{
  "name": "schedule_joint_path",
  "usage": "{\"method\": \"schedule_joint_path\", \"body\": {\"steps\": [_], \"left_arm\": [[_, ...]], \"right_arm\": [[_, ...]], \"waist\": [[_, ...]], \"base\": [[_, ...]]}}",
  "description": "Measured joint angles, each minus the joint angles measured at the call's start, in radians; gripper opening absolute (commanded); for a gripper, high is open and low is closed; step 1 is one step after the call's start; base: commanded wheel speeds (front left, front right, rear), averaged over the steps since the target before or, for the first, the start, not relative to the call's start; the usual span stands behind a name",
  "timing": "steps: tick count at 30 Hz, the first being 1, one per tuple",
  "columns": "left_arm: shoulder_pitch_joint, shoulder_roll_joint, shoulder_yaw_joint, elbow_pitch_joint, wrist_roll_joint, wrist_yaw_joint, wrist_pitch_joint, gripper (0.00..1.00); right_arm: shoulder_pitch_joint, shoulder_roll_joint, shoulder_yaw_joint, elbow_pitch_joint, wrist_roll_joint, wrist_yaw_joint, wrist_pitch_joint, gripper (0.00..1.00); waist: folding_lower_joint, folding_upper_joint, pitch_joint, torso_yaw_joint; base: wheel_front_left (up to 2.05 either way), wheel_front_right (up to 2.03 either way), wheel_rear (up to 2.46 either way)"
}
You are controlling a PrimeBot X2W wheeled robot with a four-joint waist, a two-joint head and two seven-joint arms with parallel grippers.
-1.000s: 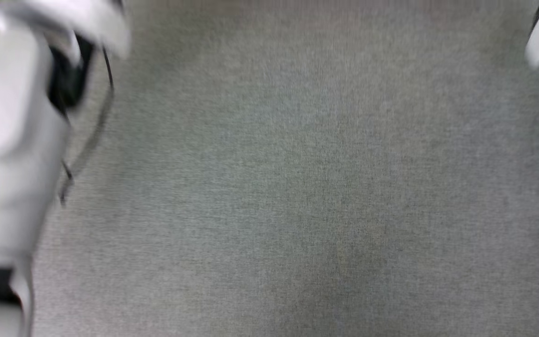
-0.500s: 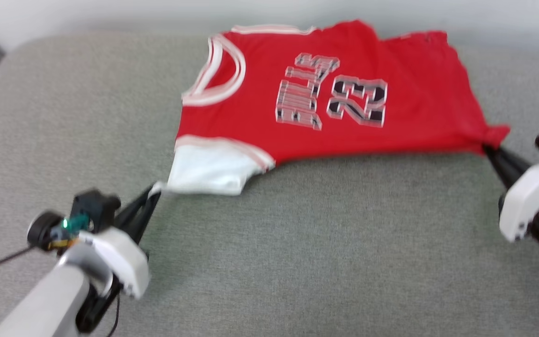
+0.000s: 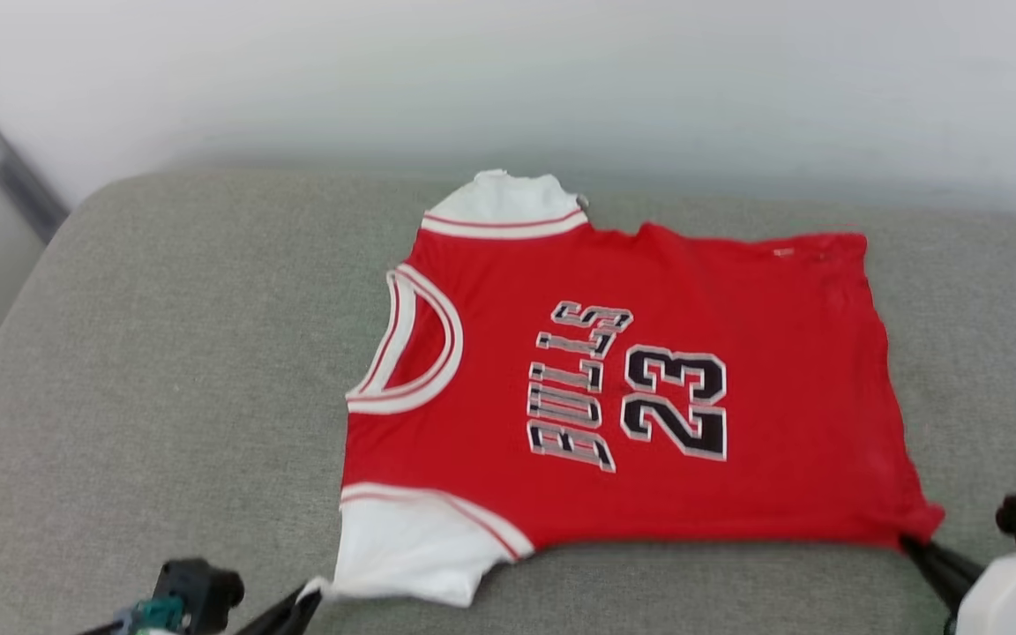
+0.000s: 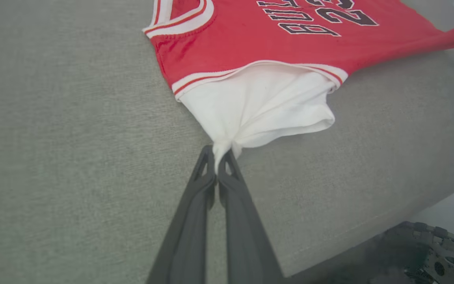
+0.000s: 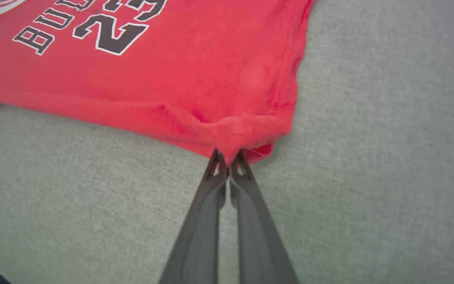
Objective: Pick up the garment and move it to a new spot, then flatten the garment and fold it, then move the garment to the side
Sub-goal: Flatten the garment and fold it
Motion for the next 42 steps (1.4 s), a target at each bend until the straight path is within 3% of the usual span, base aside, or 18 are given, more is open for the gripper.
{"method": "schedule_joint_path", "body": {"steps": [6,14,26,36,42], "left_arm": [[0.170,0.041,-0.005,-0.117,-0.061,0.063,0.020,0.00],[0.236,0.066,0.014,-0.228,-0.102,0.074,0.003,0.00],[0.037,0.088,0.099,-0.274,-0.076,0.060,0.012,0.00],[-0.198,0.075,0.122,-0.219,-0.039,0.007,0.057,0.00],[-0.304,0.053,0.084,-0.117,0.003,-0.037,0.089,0.00]], "right_arm": [[0.181,-0.002,-0.083,-0.115,0.046,0.000,0.063,0.00],[0.315,0.036,-0.225,-0.270,0.073,0.000,0.144,0.00],[0.281,0.064,-0.323,-0.409,-0.006,0.000,0.290,0.00],[0.092,0.078,-0.311,-0.442,-0.070,0.000,0.409,0.00],[0.003,0.077,-0.276,-0.402,-0.122,0.000,0.480,0.00]], "waist": [[0.0000,0.0000,-0.033,-0.025],[0.0002,0.0000,-0.038,-0.041],[0.0003,0.0000,0.038,-0.053],[0.0005,0.0000,0.172,-0.067],[0.0005,0.0000,0.240,-0.073]], "base": [[0.00,0.00,0.00],[0.00,0.00,0.00],[0.00,0.00,0.00],[0.00,0.00,0.00],[0.00,0.00,0.00]]}}
